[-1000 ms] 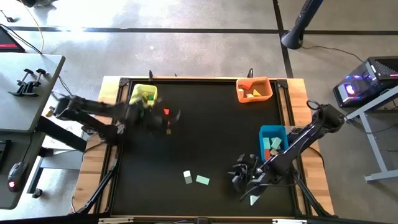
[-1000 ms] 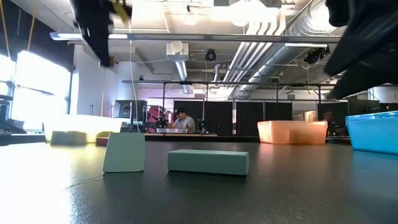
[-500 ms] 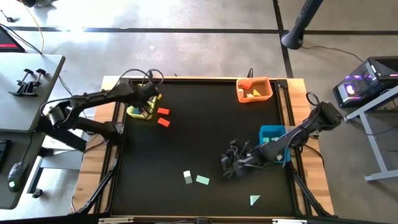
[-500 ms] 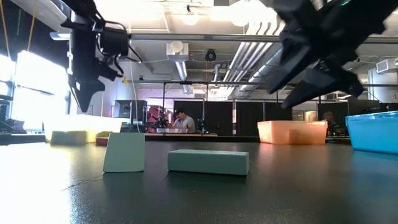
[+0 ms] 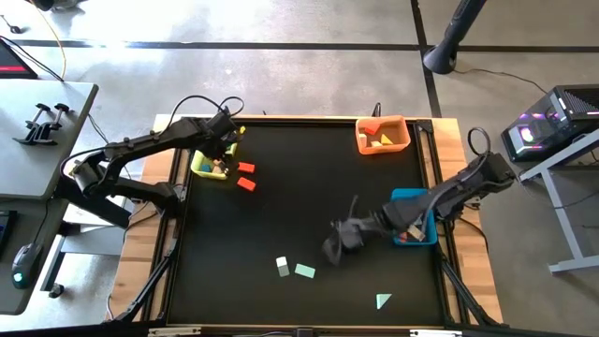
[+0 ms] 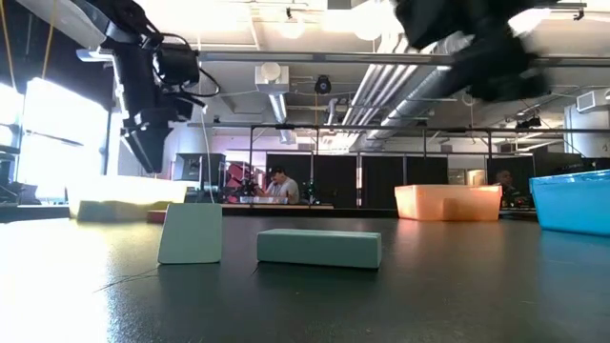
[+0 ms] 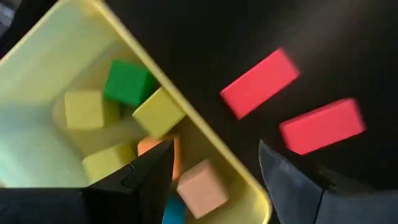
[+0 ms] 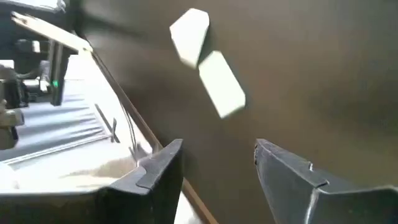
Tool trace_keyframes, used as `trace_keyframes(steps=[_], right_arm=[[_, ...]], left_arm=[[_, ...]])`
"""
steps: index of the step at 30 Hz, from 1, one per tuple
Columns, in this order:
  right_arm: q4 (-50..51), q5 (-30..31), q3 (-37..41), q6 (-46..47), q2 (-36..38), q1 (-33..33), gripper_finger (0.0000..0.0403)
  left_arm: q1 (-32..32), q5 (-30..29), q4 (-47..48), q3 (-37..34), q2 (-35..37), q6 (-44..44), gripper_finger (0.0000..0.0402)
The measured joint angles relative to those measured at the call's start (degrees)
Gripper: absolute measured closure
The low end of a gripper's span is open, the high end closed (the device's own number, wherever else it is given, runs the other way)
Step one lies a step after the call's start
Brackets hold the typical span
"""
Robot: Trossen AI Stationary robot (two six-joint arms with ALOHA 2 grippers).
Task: Sort blocks by size
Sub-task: Put the blue triangle wooden block into the orange bin
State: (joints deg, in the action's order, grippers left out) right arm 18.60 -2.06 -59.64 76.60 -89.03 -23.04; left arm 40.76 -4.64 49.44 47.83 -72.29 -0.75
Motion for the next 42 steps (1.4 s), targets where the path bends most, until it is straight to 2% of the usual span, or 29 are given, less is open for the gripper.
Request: trace_keyframes(steps=[2,5,9,12,16,20,24,28,31,34,38,42], right_arm=[[1.69,2.26,-0.13,6.49,0.0,-4.2,0.021],[4.84,3.04,-0.08,21.13,-0.5,-9.84,0.021],[9.01,-5.06,-0.06,32.95,-0.66,-15.2,0.0199],[10.53,-10.78,0.0,41.8,-0.68,-17.54,0.0174],[9.34,-12.74,0.0,54.1,-0.68,-20.08,0.0125],[11.24,-19.0,0.07,56.79,-3.35,-20.57,0.0092],[10.57,-19.27,0.69,57.08,-7.07,-19.39,0.0087],[4.84,-19.95,3.93,57.08,-10.63,-18.21,0.0091],[3.83,-21.5,5.31,57.06,-12.29,-17.26,0.0093],[2.21,-20.43,6.32,56.86,-12.68,-16.51,0.0094],[1.03,-20.66,7.46,55.96,-12.63,-16.2,0.0111],[1.2,-21.49,7.63,55.47,-12.63,-16.2,0.0159]], left_arm=[[-0.65,0.6,-1.37,0.0,0.0,0.52,0.0181],[-1.68,1.85,-3.67,0.0,0.0,0.52,0.0181],[-2.77,2.14,-6.89,0.0,0.0,1.79,0.0181],[-3.49,3.09,-9.98,0.0,0.0,2.4,0.0181],[-4.18,3.39,-12.19,0.0,0.0,1.29,0.0181],[-4.19,4.41,-13.73,0.0,0.0,1.57,0.0181],[-4.21,4.71,-13.96,0.0,0.0,1.58,0.0181],[-4.35,6.11,-13.96,0.0,0.0,1.05,0.0181],[-4.85,6.16,-13.63,0.0,0.0,0.13,0.0181],[-5.32,6.18,-13.34,0.0,0.0,0.09,0.0181],[-6.15,6.2,-13.34,0.0,0.0,0.08,0.0181],[-6.9,6.2,-13.34,0.0,0.0,0.06,0.0181]])
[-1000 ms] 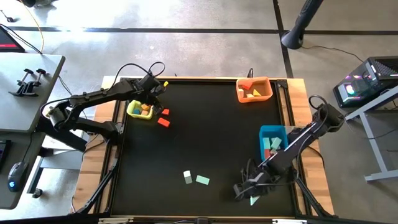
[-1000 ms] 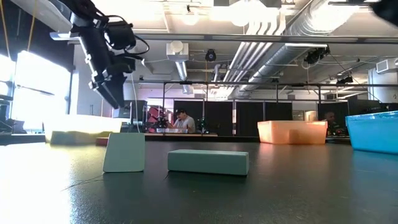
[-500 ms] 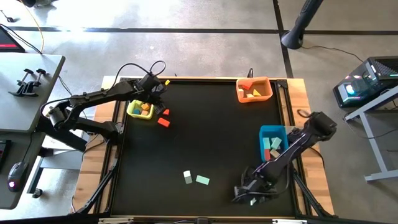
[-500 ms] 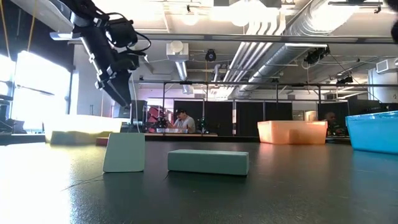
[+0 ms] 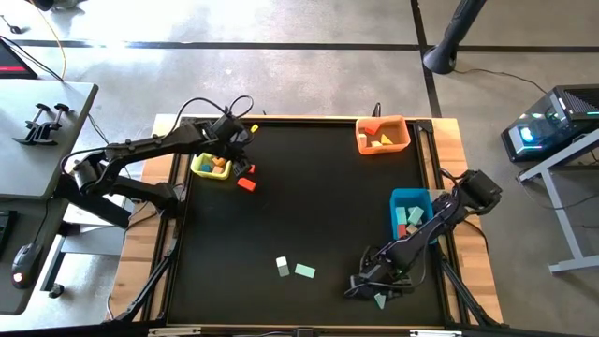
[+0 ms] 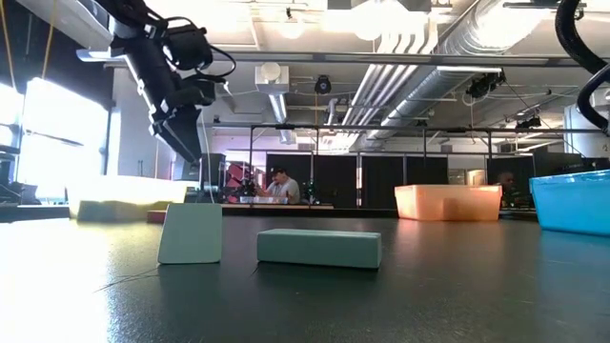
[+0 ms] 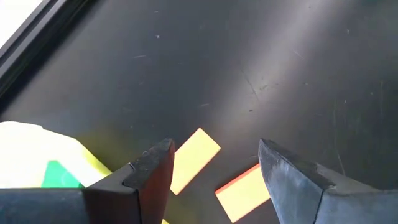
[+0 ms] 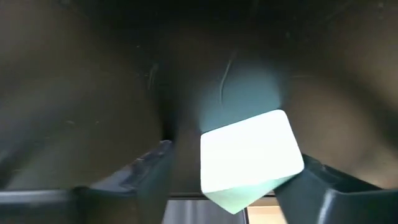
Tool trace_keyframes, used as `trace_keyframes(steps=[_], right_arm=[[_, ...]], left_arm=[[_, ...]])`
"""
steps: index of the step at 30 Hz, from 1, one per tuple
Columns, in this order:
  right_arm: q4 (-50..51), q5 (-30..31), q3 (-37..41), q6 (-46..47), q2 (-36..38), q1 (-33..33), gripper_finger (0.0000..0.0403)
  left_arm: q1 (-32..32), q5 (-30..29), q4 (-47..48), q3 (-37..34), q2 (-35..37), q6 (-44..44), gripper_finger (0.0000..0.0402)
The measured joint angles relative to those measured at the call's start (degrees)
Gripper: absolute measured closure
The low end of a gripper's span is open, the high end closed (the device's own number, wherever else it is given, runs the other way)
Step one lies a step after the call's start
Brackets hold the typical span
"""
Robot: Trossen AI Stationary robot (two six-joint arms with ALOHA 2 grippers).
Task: Sort blocks by size
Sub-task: Put the blue triangle wooden block into the orange bin
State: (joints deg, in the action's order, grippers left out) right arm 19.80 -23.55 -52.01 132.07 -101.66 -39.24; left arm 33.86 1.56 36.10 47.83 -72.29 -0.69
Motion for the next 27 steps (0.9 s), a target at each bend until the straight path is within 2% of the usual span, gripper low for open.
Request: trace_keyframes(steps=[7,11,13,15,21,27], right_arm=[[1.88,-0.49,0.02,-1.14,0.07,-1.12,0.0281],[2.32,-0.16,-0.74,-3.55,0.08,-1.18,0.0282],[2.93,1.99,-1.53,-5.57,0.52,-0.35,0.0282],[2.99,6.48,-2.46,-7.38,1.81,1.45,0.0281],[4.85,25.24,-4.0,-17.06,8.52,9.97,0.0282],[4.73,41.43,-4.17,-34.93,18.74,26.18,0.0281]], left_arm=[[-0.24,0.0,-0.5,0.0,0.0,0.0,0.0181],[-0.24,-0.02,-0.52,0.0,0.0,0.02,0.0181],[-0.24,-0.02,-0.52,0.0,0.0,0.0,0.0181],[-0.24,-0.02,-0.52,0.0,0.0,0.0,0.0181],[-0.24,-0.02,-0.53,0.0,0.0,0.0,0.0181],[-0.24,0.92,-0.57,0.0,0.0,0.55,0.0181]])
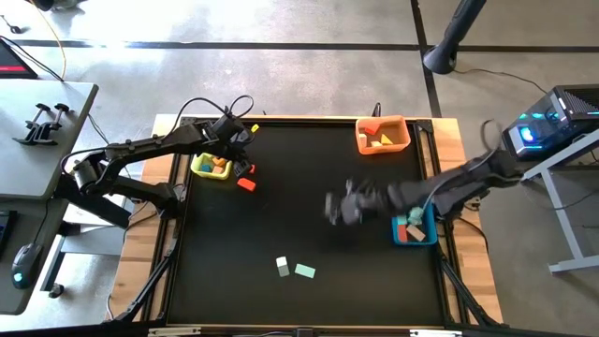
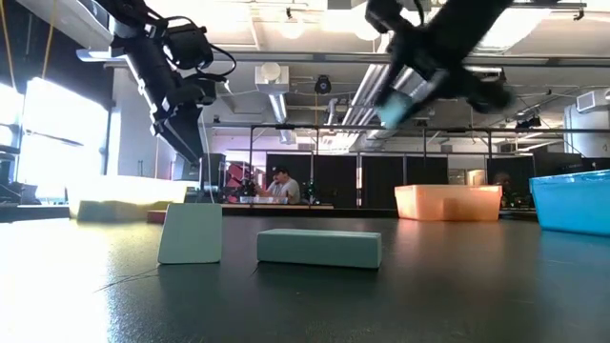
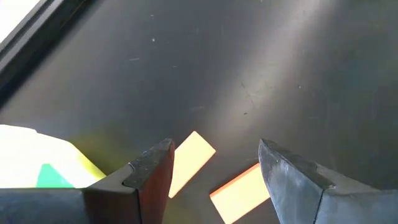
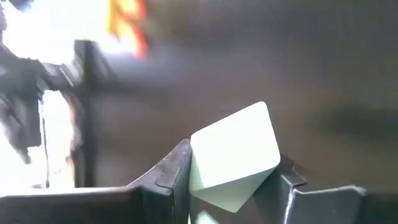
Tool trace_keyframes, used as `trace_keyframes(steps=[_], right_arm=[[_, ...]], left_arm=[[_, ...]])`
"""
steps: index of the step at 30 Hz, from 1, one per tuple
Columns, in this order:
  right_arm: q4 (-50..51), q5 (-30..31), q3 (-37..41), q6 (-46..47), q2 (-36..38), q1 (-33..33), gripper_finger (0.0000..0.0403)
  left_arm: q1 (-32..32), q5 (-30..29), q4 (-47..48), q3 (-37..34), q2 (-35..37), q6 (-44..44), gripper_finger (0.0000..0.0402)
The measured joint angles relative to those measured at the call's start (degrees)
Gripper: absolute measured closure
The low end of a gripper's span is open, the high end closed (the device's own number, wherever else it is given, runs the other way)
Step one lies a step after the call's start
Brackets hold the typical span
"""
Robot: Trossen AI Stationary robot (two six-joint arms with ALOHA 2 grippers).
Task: Sort blocks by size
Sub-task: Put the blue triangle wooden block into the orange bin, then put the blue rectangle block into the blue bin
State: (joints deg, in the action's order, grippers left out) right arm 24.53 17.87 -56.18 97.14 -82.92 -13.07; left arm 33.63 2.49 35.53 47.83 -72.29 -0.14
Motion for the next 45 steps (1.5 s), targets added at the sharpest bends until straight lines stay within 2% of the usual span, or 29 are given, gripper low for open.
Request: trace_keyframes(steps=[2,4,8,12,16,20,24,28,33,37,41,45], right_arm=[[0.09,2.51,-0.02,-7.6,3.38,7.01,0.0282],[2.0,1.14,-0.1,-15.47,6.09,15.4,0.0282],[9.79,-7.65,-0.08,-30.14,7.67,34.32,0.0282],[12.67,-14.76,-0.07,-42.91,5.19,50.98,0.0282],[12.42,-18.24,-0.07,-49.4,1.2,62.25,0.0278],[11.09,-20.81,-0.02,-53.55,-2.72,68.7,0.025],[9.94,-23.49,-0.02,-58.62,-4.74,71.75,0.0219],[9.99,-24.93,-0.02,-62.66,-4.85,72.89,0.0204],[9.85,-32.94,-0.02,-66.75,-4.19,71.87,0.02],[7.9,-38.44,-0.02,-71.8,-3.66,67.54,0.02],[5.78,-38.76,-0.02,-75.81,-3.64,60.91,0.0199],[1.32,-38.11,-0.02,-81.74,-3.64,52.98,0.0199]], left_arm=[[-0.02,0.44,0.0,0.0,0.0,0.47,0.0181],[-0.1,0.83,-0.01,0.0,0.0,0.52,0.0181],[-0.28,1.02,-0.87,0.0,0.0,0.98,0.0181],[-0.3,1.47,-1.69,0.0,0.0,1.76,0.0181],[-0.33,1.52,-1.72,0.0,0.0,3.92,0.0181],[-0.33,1.5,-1.64,0.02,0.0,6.77,0.0181],[-0.33,1.5,-1.33,0.0,0.0,9.21,0.0181],[-0.33,1.48,-1.38,0.0,0.0,11.4,0.0181],[-0.33,1.48,-2.28,0.0,0.0,13.5,0.0181],[-0.42,1.46,-2.77,0.01,0.0,15.41,0.0181],[-2.89,2.36,-2.79,0.02,0.0,15.18,0.0181],[-9.1,6.08,-2.17,0.02,0.0,12.11,0.0181]])
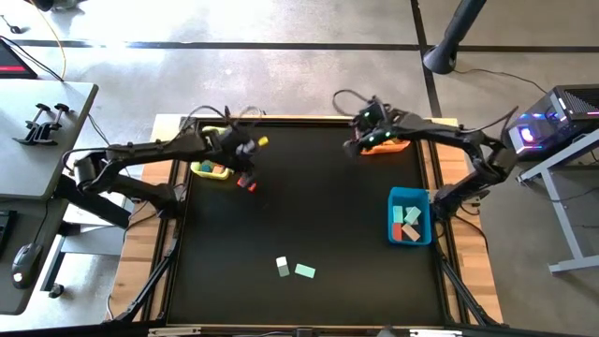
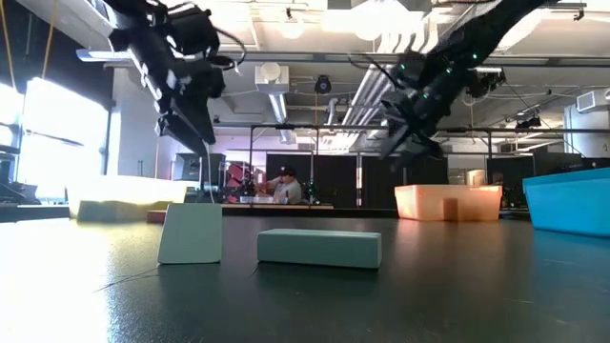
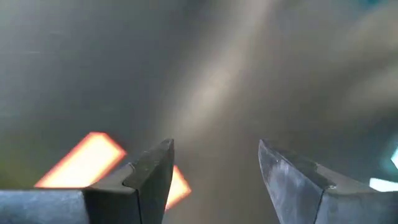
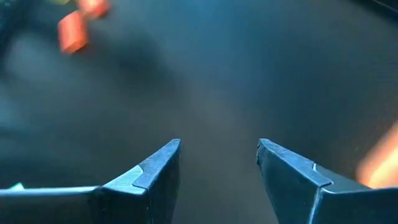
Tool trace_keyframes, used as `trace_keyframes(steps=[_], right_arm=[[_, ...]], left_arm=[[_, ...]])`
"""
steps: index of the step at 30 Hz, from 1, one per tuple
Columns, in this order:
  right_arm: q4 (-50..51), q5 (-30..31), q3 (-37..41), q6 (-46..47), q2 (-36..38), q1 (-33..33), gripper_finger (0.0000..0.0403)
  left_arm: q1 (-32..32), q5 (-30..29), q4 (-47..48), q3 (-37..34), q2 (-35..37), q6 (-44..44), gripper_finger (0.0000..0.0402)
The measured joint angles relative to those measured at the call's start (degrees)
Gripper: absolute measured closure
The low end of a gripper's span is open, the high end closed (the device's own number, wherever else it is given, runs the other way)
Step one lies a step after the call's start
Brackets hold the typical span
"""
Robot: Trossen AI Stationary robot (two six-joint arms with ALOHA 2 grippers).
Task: Sort blocks by size
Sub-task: Put the blue rectangle block into the blue bin
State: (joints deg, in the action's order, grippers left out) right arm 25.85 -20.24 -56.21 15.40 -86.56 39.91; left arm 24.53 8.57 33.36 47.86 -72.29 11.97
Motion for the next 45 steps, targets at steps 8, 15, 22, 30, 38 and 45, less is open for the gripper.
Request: trace_keyframes(steps=[8,15,22,30,38,45], right_arm=[[-4.22,0.1,0.0,-18.72,-0.26,-14.06,0.0199],[-3.67,-0.43,0.02,-31.51,-1.75,-23.91,0.0199],[-6.56,6.41,0.02,-25.01,-5.94,-36.91,0.0189],[-21.91,18.32,0.02,-6.42,-12.49,-55.26,0.0133],[-30.12,43.74,0.02,13.35,-19.67,-69.42,0.0126],[-45.32,45.71,0.0,11.21,-27.39,-72.23,0.0128]], left_arm=[[-18.04,1.89,3.21,0.02,0.0,1.65,0.0181],[-31.72,1.13,3.55,0.02,0.0,13.05,0.0181],[-43.51,-10.63,4.72,0.02,-0.01,33.75,0.0181],[-55.34,-20.22,4.17,0.02,-0.02,54.73,0.0181],[-66.98,-29.27,3.39,0.02,-0.02,64.21,0.0181],[-71.32,-35.13,2.38,0.02,-0.09,68.82,0.0181]])
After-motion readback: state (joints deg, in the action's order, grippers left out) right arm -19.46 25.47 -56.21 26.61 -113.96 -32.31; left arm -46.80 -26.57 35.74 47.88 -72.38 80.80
